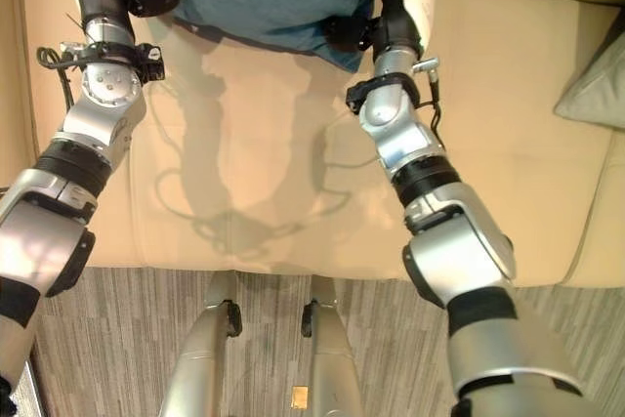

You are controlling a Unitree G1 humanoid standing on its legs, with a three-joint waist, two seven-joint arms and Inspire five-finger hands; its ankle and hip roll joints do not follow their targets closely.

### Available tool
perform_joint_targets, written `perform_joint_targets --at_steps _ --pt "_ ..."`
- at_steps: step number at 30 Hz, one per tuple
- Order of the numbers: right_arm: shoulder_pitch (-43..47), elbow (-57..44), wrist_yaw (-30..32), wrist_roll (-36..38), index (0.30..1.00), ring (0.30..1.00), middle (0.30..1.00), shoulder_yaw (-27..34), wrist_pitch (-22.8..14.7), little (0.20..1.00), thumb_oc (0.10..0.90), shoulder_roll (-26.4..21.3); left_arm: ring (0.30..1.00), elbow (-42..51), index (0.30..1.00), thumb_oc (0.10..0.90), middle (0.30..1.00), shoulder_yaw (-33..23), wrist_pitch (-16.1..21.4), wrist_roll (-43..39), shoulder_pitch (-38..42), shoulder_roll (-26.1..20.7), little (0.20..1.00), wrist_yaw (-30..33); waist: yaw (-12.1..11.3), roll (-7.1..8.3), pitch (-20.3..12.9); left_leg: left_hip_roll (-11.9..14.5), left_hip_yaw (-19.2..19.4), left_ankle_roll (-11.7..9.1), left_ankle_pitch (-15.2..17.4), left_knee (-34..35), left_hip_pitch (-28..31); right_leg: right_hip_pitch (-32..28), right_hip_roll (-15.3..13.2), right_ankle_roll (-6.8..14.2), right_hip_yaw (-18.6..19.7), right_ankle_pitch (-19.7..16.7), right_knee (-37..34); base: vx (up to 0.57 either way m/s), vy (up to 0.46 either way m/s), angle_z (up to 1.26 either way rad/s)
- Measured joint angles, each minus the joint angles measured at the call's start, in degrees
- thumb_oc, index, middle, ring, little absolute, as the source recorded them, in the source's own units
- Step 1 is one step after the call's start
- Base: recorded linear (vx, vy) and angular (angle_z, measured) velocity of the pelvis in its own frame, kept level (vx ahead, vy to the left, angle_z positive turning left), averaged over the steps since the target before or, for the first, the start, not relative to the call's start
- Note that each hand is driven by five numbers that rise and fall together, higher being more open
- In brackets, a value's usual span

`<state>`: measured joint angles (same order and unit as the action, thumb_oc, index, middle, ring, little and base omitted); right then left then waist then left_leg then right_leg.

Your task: Pick up all the scattered cushions and arrange them neatly on the sofa.

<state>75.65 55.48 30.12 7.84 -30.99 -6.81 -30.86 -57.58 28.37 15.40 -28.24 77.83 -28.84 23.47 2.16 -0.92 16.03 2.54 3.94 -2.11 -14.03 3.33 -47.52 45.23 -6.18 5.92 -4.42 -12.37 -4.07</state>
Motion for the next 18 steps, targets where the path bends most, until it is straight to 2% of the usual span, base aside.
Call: perform_joint_targets --at_steps 12,18 --pt "-0.28 -0.07 -2.60 -0.02 0.900 0.900 0.900 0.02 0.12 0.900 0.800 -4.67 0.900 0.71 0.900 0.800 0.900 -2.80 0.56 -7.09 -2.17 -1.89 0.900 -3.83 -0.15 0.01 0.01 0.04 -0.93 0.08 -0.21 -0.02 0.08 -0.68 -0.08 0.00 -0.75 0.00 0.00 -0.01 -0.020 0.03" --pt "-2.48 0.00 -3.79 0.00 0.900 0.900 0.900 0.54 0.41 0.900 0.800 -4.92 0.900 2.53 0.900 0.800 0.900 -2.81 0.47 -7.78 -6.01 -2.47 0.900 -5.29 -0.15 0.03 0.25 0.08 -1.24 0.10 -0.38 0.03 1.94 -2.79 -0.07 0.01 -1.53 0.02 -0.07 -0.01 0.000 0.01"
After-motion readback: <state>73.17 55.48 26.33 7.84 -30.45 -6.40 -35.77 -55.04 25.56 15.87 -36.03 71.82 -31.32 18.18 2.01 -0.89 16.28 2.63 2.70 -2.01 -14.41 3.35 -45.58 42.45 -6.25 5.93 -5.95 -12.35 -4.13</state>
